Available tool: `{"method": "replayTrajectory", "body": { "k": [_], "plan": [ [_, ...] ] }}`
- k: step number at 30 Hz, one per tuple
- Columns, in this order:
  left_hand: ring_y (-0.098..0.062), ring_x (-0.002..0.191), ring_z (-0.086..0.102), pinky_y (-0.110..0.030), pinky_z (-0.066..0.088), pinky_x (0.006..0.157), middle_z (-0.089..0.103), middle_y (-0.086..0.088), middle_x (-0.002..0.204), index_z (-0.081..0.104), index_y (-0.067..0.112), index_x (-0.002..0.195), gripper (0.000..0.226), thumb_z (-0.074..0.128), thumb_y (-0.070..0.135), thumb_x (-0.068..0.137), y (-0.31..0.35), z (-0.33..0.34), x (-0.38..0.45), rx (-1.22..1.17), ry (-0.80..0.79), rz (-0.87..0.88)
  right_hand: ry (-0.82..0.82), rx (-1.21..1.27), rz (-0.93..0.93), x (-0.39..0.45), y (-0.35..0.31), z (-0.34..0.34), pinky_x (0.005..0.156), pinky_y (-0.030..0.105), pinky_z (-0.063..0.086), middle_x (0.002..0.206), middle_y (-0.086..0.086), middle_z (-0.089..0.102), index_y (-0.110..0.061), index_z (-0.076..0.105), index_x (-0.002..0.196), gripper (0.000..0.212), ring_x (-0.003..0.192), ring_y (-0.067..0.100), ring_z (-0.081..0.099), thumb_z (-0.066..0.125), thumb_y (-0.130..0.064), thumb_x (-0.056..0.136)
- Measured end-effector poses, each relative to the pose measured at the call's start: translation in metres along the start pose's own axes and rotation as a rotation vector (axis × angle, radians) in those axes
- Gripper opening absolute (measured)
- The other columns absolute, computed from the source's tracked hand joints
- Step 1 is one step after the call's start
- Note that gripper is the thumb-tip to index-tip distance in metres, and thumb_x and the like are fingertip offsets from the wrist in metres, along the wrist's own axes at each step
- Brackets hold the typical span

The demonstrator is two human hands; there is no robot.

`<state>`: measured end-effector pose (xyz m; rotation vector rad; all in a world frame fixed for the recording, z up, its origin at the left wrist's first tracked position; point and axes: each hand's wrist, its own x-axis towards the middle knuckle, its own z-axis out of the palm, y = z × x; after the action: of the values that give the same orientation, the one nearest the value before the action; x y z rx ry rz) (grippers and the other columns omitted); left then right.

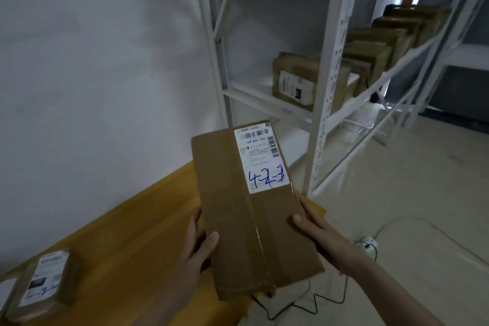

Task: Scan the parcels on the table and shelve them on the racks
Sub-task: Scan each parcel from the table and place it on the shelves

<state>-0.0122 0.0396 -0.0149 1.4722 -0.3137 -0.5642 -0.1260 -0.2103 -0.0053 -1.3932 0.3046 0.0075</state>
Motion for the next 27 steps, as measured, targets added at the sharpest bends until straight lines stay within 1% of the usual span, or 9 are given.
{"method": "replayTrajectory", "body": {
  "k": [3,6,10,15,19,22,24,25,27],
  "plan": [
    [-0.005,0.121,0.052,-0.04,0.044,0.104,0.053,0.022,0.132,0.034,0.059,0.132,0.088,0.078,0.068,0.057,-0.001,0.07,0.002,-0.03,-0.042,-0.014,0.069,0.011,-0.001,-0.039,-0.006,-0.058,0.098,0.038,0.049,0.13,-0.012,0.058,-0.056,0.032,0.136,0.076,0.116,0.012,0.06,0.069,-0.056,0.069],
    [0.004,0.108,0.05,-0.024,0.045,0.086,0.048,0.027,0.124,0.034,0.053,0.127,0.061,0.066,0.045,0.076,-0.005,0.149,0.004,-0.083,-0.066,-0.032,0.145,-0.007,-0.001,-0.082,-0.013,-0.12,0.1,0.045,0.048,0.13,-0.005,0.058,-0.055,0.034,0.137,0.077,0.114,0.016,0.062,0.07,-0.056,0.069],
    [-0.009,0.112,0.056,-0.029,0.05,0.082,0.056,0.017,0.125,0.047,0.052,0.117,0.048,0.066,0.043,0.073,-0.016,0.249,0.011,-0.106,-0.141,-0.077,0.239,-0.029,0.011,-0.143,-0.024,-0.199,0.098,0.046,0.049,0.126,-0.004,0.059,-0.058,0.036,0.132,0.078,0.11,0.017,0.064,0.072,-0.058,0.063],
    [-0.016,0.108,0.062,-0.028,0.056,0.071,0.061,0.008,0.123,0.041,0.04,0.137,0.077,0.071,0.048,0.067,-0.006,0.358,0.029,-0.147,-0.306,-0.129,0.361,0.019,-0.09,-0.212,-0.054,-0.282,0.096,0.038,0.05,0.138,-0.009,0.053,-0.055,0.038,0.133,0.073,0.117,0.013,0.059,0.056,-0.078,0.066],
    [-0.022,0.105,0.067,-0.037,0.057,0.077,0.067,0.001,0.12,0.042,0.03,0.141,0.068,0.069,0.043,0.079,0.019,0.431,0.05,-0.177,-0.43,-0.158,0.427,0.248,-0.212,-0.248,-0.081,-0.319,0.096,0.037,0.049,0.132,-0.002,0.06,-0.037,0.044,0.139,0.063,0.12,0.019,0.058,0.051,-0.065,0.084],
    [-0.019,0.101,0.069,-0.031,0.058,0.071,0.071,0.004,0.113,0.047,0.029,0.136,0.059,0.065,0.041,0.081,0.047,0.48,0.071,-0.193,-0.497,-0.12,0.417,0.493,-0.277,-0.242,-0.106,-0.346,0.063,0.024,0.056,0.092,0.008,0.074,-0.016,0.078,0.091,0.037,0.082,0.015,0.072,0.073,-0.045,0.07],
    [-0.016,0.098,0.07,-0.027,0.058,0.067,0.072,0.006,0.109,0.049,0.03,0.132,0.05,0.058,0.038,0.083,0.064,0.509,0.088,-0.209,-0.535,-0.082,0.447,0.652,-0.335,-0.232,-0.119,-0.37,0.047,0.023,0.052,0.06,0.005,0.069,-0.015,0.075,0.059,0.021,0.053,0.015,0.067,0.071,-0.035,0.066],
    [-0.014,0.097,0.07,-0.026,0.058,0.065,0.073,0.007,0.107,0.051,0.031,0.129,0.047,0.056,0.037,0.083,0.073,0.523,0.098,-0.215,-0.552,-0.067,0.442,0.72,-0.343,-0.225,-0.127,-0.382,0.048,0.026,0.053,0.061,0.005,0.069,-0.014,0.075,0.061,0.018,0.053,0.017,0.067,0.08,-0.032,0.06],
    [-0.01,0.092,0.07,-0.022,0.057,0.062,0.074,0.01,0.103,0.054,0.032,0.124,0.041,0.055,0.037,0.083,0.088,0.549,0.123,-0.236,-0.584,-0.033,0.427,0.79,-0.368,-0.207,-0.147,-0.409,0.051,0.035,0.056,0.069,0.008,0.072,-0.013,0.077,0.07,0.048,0.059,0.023,0.069,0.097,-0.024,0.028]
  ]
}}
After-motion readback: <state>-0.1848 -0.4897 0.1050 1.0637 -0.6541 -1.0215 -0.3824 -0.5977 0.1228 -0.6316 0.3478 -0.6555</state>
